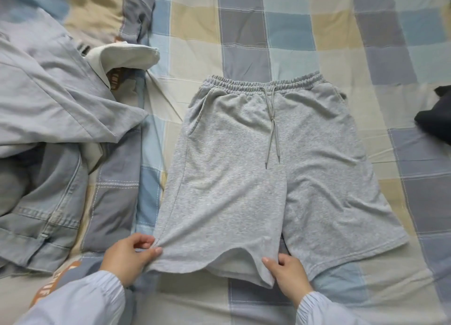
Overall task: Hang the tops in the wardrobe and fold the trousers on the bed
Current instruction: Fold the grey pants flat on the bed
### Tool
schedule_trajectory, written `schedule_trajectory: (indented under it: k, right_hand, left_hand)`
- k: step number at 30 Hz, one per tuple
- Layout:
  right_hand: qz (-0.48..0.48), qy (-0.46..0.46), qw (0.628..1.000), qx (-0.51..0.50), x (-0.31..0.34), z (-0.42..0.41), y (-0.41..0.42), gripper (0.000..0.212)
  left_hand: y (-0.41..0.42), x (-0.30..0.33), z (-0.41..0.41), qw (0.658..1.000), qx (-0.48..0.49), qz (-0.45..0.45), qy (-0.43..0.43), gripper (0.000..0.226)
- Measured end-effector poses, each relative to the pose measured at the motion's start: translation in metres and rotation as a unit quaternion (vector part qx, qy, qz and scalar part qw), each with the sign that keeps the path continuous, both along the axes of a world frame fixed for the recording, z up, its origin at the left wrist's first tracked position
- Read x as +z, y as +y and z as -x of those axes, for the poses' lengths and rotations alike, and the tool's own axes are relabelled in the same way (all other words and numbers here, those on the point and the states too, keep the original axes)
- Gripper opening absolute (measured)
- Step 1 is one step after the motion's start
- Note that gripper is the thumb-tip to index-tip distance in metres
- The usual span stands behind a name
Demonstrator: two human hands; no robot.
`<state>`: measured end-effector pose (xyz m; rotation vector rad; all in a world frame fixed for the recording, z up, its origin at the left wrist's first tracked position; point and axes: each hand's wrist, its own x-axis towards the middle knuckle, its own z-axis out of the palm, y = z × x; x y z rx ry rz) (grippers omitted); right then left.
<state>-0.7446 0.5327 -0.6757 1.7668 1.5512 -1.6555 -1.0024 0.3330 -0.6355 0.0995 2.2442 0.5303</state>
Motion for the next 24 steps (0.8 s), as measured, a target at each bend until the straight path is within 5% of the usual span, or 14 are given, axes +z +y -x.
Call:
schedule_trajectory:
  k: [2, 8, 11, 13, 15, 17, 21, 24]
  right_hand:
    - [-0.01, -0.041, 0.998, 0.046, -0.004, -0.01, 0.001, 0.015]
    - [-0.065, -0.024, 0.996, -0.054, -0.006, -0.018, -0.004, 0.016]
    - [-0.042, -0.126, 0.991, 0.0, -0.017, -0.029, -0.017, 0.033]
    - [-0.007, -0.176, 0.982, 0.063, -0.023, -0.037, -0.018, 0.045]
    - [-0.008, -0.195, 0.968, 0.157, -0.013, -0.033, -0.009, 0.035]
    - [-0.062, -0.23, 0.949, 0.206, 0.0, -0.033, 0.009, 0.054]
    - [-0.217, -0.194, 0.956, -0.023, 0.03, -0.051, 0.081, 0.033]
    - [-0.261, -0.182, 0.9, -0.299, 0.015, -0.093, 0.147, 0.031]
  left_hand:
    - [0.003, 0.015, 0.009, 1.0, -0.016, -0.008, -0.022, 0.009]
    - [0.002, 0.013, 0.014, 0.958, 0.23, -0.084, -0.152, 0.019]
    - [-0.01, -0.021, -0.014, 0.994, 0.077, 0.046, -0.061, 0.034]
    - [-0.013, -0.039, -0.028, 0.989, -0.004, 0.148, -0.012, 0.032]
    - [-0.011, -0.043, -0.032, 0.984, 0.023, 0.177, 0.002, 0.026]
    - [-0.001, -0.04, -0.033, 0.978, 0.064, 0.198, 0.017, 0.027]
    - [0.042, -0.033, -0.061, 0.971, -0.025, 0.124, 0.203, 0.061]
    - [0.106, -0.021, -0.103, 0.964, -0.157, -0.047, 0.212, 0.049]
